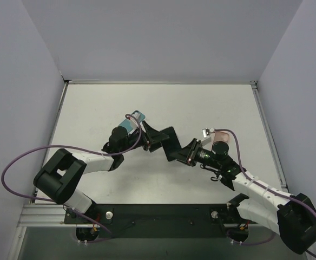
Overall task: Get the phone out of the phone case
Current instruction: Remove the phone case from the phone.
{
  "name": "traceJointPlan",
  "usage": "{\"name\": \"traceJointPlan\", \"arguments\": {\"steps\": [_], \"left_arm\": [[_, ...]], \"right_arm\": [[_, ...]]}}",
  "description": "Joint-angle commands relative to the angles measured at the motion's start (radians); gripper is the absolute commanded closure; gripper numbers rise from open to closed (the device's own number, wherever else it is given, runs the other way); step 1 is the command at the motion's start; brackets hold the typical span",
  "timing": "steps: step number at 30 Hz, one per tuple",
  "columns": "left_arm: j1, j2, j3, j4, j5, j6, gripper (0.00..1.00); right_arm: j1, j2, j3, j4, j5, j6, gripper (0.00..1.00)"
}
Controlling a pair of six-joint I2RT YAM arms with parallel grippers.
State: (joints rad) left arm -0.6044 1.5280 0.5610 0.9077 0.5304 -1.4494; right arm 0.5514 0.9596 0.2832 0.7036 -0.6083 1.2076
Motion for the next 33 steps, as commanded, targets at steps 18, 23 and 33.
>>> {"name": "traceJointPlan", "arguments": {"steps": [18,23,33], "left_arm": [[0.008,0.034,0.065,0.128,-0.001,-0.055,0.84],[0.022,0.017,0.056,0.154,0.006,-0.071,1.0],[0.051,-0.02,0.01,0.211,0.006,-0.111,1.0]], "right_arm": [[0.041,0.34,-0.036,0.717,-0.1,0.253,1.0],[0.032,0.245,-0.053,0.518,-0.068,0.185,0.77],[-0.01,0.196,-0.114,0.614,-0.01,0.268,0.57]]}}
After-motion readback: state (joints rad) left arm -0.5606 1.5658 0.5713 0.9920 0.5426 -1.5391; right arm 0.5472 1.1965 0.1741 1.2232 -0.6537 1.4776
